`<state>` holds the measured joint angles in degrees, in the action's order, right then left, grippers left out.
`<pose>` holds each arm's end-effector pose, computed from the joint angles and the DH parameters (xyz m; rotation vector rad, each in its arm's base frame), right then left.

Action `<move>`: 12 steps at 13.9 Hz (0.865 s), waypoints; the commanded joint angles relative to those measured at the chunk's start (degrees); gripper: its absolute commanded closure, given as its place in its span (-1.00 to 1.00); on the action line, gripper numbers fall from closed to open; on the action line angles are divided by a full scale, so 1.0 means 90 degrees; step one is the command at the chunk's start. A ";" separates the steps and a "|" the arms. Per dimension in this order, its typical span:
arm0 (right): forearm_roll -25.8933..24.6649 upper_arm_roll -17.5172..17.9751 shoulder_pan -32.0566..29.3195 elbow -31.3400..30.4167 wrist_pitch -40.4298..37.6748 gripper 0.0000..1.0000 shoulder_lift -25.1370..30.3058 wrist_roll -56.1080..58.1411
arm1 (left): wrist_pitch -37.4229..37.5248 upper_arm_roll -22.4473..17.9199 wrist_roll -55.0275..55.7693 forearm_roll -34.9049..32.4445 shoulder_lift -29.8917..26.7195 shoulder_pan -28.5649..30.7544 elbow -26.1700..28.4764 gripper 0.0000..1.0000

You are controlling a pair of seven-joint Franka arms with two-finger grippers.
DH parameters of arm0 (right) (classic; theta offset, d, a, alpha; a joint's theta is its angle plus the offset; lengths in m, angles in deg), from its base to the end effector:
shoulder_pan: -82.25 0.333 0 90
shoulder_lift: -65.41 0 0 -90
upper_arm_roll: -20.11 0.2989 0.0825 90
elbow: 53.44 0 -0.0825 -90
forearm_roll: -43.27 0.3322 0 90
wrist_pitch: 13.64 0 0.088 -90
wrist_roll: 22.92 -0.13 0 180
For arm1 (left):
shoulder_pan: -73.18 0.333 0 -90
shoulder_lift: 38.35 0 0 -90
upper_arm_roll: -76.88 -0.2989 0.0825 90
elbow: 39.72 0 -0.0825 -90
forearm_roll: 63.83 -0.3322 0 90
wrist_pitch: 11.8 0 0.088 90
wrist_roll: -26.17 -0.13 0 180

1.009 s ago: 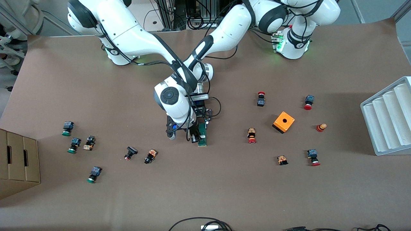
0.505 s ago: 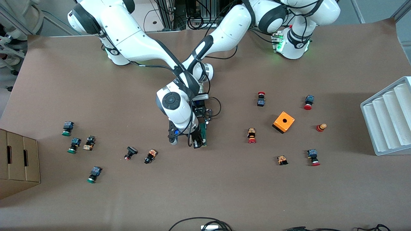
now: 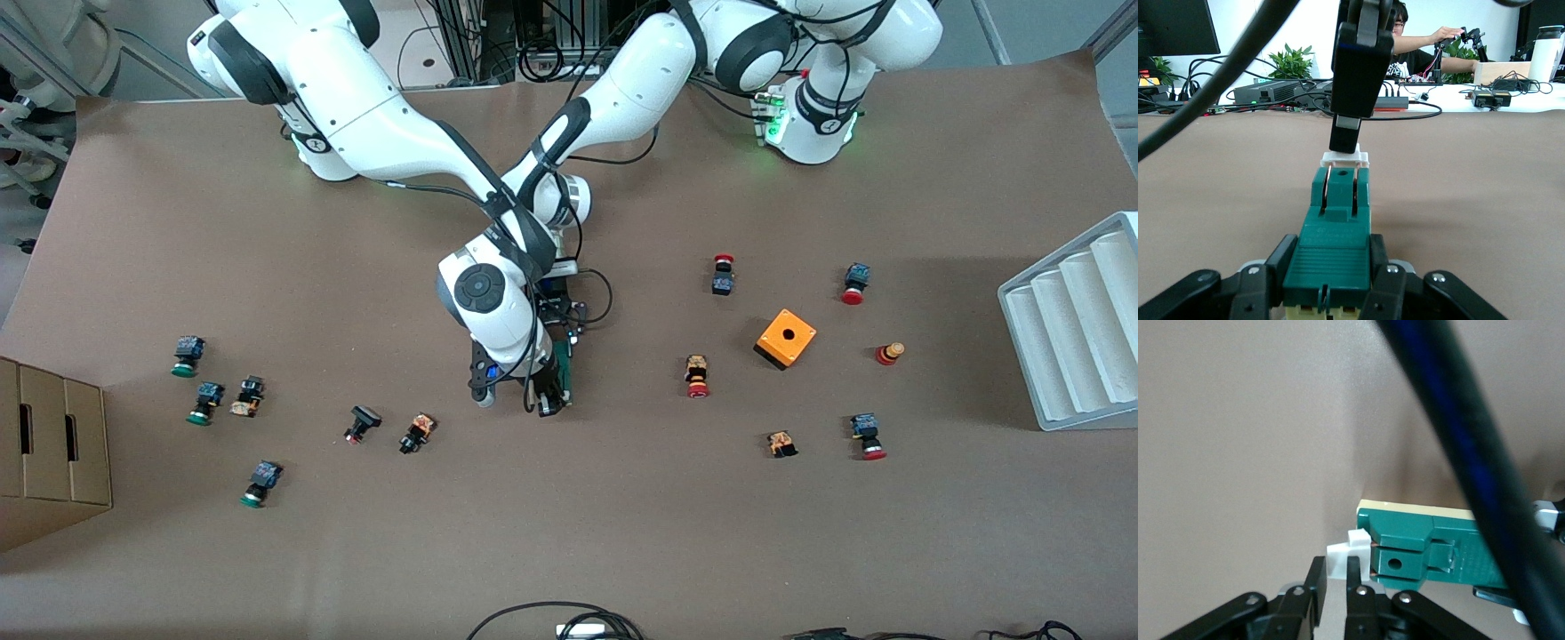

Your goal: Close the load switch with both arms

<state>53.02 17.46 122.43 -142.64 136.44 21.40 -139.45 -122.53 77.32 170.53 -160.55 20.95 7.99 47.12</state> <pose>0.5431 0.4216 0.2248 -2.0793 1.9292 0.0111 0.3435 -0.5389 0.0835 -2.4021 -0.1360 -1.8806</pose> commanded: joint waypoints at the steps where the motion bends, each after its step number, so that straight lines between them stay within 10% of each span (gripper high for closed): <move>1: -0.0145 0.0001 -0.0011 0.0341 0.0073 0.61 -0.0336 -0.0168 | -0.0099 0.0018 -0.0015 -0.0191 0.0178 0.0017 -0.0157 0.18; 5: -0.0126 0.0001 -0.0069 0.0361 -0.0043 0.51 -0.0200 -0.0139 | -0.0099 0.0018 -0.0015 -0.0191 0.0198 0.0017 -0.0166 0.18; 9: -0.0096 0.0050 -0.0488 0.0605 -0.0891 -0.48 0.0220 -0.0041 | -0.0099 0.0018 -0.0035 -0.0191 0.0198 0.0017 -0.0166 0.12; 12: -0.0106 0.0517 -0.1044 0.0508 -0.1778 -0.69 0.0864 0.0912 | -0.0099 0.0028 -0.0035 -0.0171 0.0198 0.0027 -0.0166 -0.12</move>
<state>53.00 18.74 116.32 -137.01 126.58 24.74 -135.76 -122.36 77.32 170.52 -160.77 21.05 7.95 47.12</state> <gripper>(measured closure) 0.211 0.511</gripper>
